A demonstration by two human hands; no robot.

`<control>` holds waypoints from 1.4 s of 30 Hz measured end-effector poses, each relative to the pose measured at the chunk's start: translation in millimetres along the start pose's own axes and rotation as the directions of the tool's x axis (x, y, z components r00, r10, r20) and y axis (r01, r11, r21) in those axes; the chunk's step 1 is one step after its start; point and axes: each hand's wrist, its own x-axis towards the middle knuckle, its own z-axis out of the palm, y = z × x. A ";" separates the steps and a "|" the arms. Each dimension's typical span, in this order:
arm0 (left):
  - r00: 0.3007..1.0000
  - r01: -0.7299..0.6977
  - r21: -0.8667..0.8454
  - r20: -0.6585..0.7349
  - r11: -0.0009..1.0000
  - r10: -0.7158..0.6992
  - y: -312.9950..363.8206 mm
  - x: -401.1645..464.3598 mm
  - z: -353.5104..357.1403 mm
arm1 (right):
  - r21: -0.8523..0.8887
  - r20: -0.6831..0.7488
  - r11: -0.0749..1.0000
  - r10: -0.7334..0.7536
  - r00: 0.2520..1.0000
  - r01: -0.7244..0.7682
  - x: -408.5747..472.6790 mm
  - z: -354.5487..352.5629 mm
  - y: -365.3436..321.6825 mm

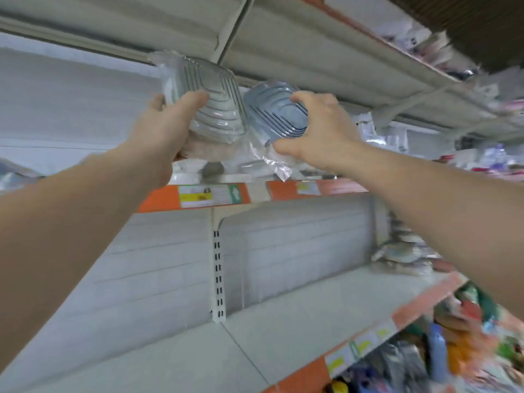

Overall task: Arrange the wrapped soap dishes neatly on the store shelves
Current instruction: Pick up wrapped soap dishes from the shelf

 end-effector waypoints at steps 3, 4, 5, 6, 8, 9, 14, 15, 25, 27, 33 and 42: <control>0.996 0.020 -0.016 0.091 1.000 -0.018 -6.7 -25.9 87.1 | -0.114 0.031 0.993 0.044 0.999 -0.041 -23.8 -59.1 74.3; 0.994 0.030 -0.022 0.107 0.999 -0.027 -10.5 -34.7 117.5 | -0.153 0.040 0.986 0.066 0.997 -0.059 -32.0 -78.0 99.2; 0.991 0.043 -0.040 0.129 0.998 -0.038 -13.5 -45.7 148.0 | -0.189 0.050 0.979 0.088 0.995 -0.077 -39.4 -95.1 124.0; 0.987 0.059 -0.067 0.153 0.996 -0.048 -17.8 -54.7 177.5 | -0.221 0.059 0.971 0.106 0.993 -0.090 -45.8 -110.8 148.7; 0.976 0.095 -0.105 0.205 0.990 -0.072 -25.3 -75.7 234.9 | -0.258 0.085 0.959 0.142 0.986 -0.116 -58.5 -137.8 197.1; 0.969 0.123 -0.115 0.230 0.986 -0.094 -29.2 -86.1 261.2 | -0.266 0.097 0.955 0.162 0.982 -0.132 -64.6 -148.7 219.9; 0.930 0.202 -0.087 0.328 0.975 -0.164 -57.8 -116.2 367.1 | -0.293 0.142 0.935 0.250 0.958 -0.201 -88.5 -186.8 319.3; 0.922 0.216 -0.077 0.345 0.973 -0.178 -64.3 -119.4 382.1 | -0.285 0.150 0.934 0.267 0.952 -0.217 -92.7 -189.1 336.6; 0.852 0.340 0.024 0.415 0.940 -0.318 -207.9 -107.5 510.4 | -0.357 0.131 0.850 0.456 0.880 -0.388 -104.0 -139.9 505.0; 0.838 0.392 0.028 0.402 0.920 -0.369 -249.4 -92.1 538.2 | -0.374 0.134 0.831 0.489 0.862 -0.413 -93.9 -118.3 541.4; 0.765 0.561 0.047 0.352 0.826 -0.540 -343.7 -53.6 614.6 | -0.384 0.226 0.791 0.581 0.782 -0.476 -62.0 -54.5 646.0; 0.702 0.684 0.091 0.186 0.724 -0.687 -461.7 -19.0 712.1 | -0.406 0.269 0.721 0.682 0.680 -0.562 -23.6 36.8 795.0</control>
